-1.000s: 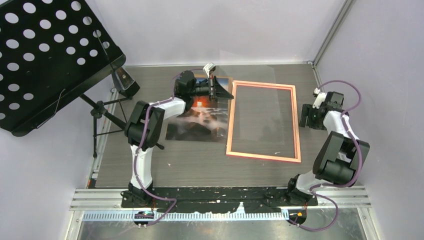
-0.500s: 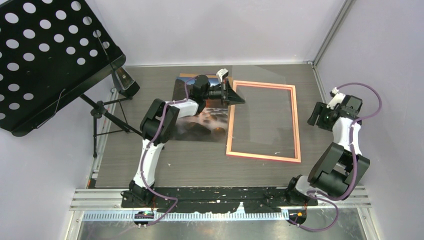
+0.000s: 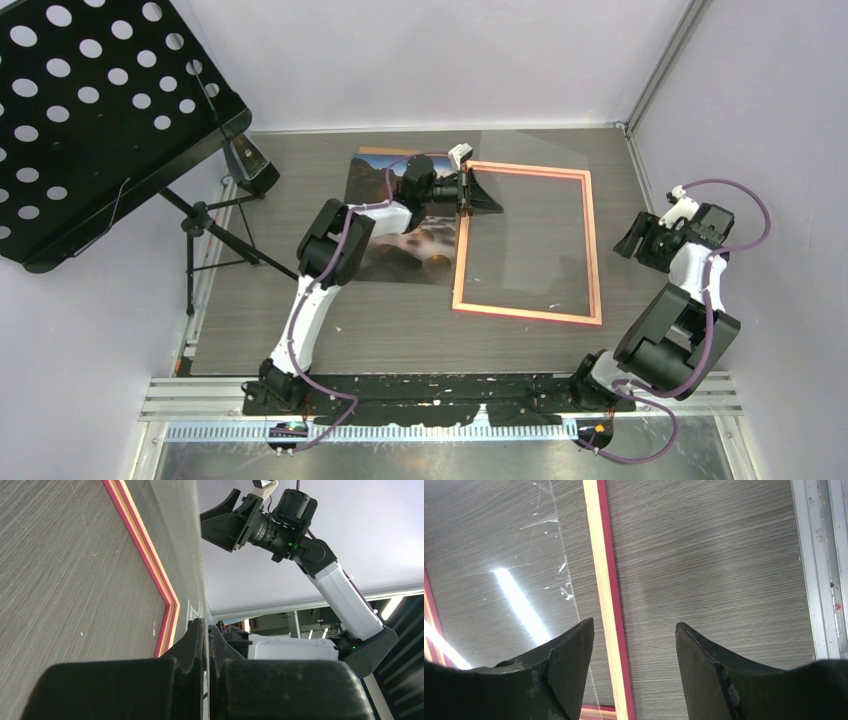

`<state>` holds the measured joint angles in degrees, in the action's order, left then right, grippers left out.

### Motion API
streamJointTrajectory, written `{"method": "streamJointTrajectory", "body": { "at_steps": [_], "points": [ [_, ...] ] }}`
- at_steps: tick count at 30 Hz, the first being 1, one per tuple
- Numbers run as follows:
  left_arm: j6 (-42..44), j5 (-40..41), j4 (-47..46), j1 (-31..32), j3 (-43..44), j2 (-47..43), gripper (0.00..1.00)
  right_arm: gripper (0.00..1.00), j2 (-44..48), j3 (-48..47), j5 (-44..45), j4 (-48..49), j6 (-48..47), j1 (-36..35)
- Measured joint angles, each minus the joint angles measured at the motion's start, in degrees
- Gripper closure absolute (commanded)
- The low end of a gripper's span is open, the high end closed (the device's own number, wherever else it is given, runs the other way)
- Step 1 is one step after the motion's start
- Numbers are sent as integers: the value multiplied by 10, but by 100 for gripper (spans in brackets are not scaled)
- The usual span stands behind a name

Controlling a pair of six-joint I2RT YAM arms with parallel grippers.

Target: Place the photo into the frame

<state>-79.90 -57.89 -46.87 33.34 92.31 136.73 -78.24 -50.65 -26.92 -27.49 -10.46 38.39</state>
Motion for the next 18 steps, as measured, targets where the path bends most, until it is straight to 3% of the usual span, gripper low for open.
{"method": "streamJointTrajectory", "body": {
  "at_steps": [18],
  "points": [
    [19, 9, 12, 12, 23, 28, 100, 34, 0, 12, -24, 5, -4, 15]
  ]
}}
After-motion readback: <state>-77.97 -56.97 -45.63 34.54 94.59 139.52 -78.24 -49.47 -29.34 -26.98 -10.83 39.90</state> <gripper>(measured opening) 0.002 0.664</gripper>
